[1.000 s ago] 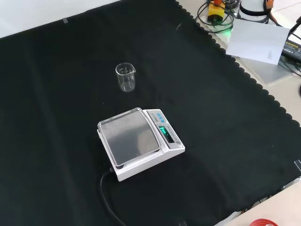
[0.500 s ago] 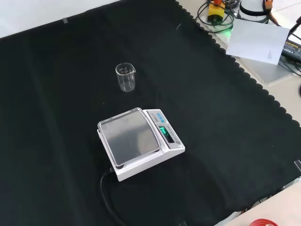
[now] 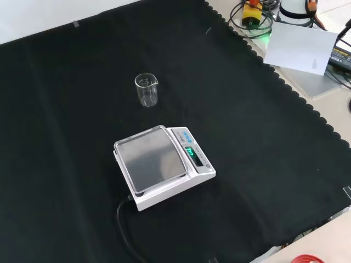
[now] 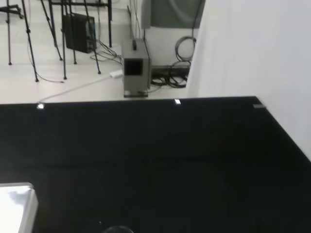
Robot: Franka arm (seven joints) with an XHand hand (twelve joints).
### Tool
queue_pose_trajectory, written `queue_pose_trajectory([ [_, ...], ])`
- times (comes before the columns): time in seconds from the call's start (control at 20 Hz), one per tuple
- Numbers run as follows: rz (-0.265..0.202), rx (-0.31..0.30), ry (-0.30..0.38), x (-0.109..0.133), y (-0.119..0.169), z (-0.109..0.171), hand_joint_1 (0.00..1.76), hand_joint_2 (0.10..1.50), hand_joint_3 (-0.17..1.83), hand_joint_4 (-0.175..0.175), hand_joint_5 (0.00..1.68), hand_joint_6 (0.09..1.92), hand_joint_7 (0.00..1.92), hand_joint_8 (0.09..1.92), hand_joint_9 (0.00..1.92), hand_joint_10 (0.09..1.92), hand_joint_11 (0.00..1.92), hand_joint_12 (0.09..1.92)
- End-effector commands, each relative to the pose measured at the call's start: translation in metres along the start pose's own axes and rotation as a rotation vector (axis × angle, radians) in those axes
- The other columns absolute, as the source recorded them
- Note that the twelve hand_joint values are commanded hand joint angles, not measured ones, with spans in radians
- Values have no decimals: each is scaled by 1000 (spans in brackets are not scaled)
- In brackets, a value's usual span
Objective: Pick up the beaker.
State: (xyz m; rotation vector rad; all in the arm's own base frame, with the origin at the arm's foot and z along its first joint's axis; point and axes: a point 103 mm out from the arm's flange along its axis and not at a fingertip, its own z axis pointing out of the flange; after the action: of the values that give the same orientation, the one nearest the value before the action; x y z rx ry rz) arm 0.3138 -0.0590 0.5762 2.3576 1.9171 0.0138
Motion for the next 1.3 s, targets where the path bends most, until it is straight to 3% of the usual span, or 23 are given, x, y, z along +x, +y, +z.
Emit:
queue_pose_trajectory([
  [0.05,46,186,-19,4,56,185,480,731,54,44,52,87,114,650,259,835,0,1472],
  [0.5,-12,261,12,34,59,243,491,716,42,54,12,87,83,664,246,843,0,1473],
  [0.75,-65,203,-5,50,44,269,459,677,22,72,0,87,36,652,236,843,0,1476],
  [0.9,-80,205,8,60,40,290,443,671,19,77,0,87,11,645,230,842,0,1475],
  [1.15,-113,157,10,87,47,323,438,673,19,79,0,87,0,637,219,841,0,1472],
  [1.3,-116,170,3,95,58,341,441,678,20,80,0,87,0,632,207,841,0,1468],
])
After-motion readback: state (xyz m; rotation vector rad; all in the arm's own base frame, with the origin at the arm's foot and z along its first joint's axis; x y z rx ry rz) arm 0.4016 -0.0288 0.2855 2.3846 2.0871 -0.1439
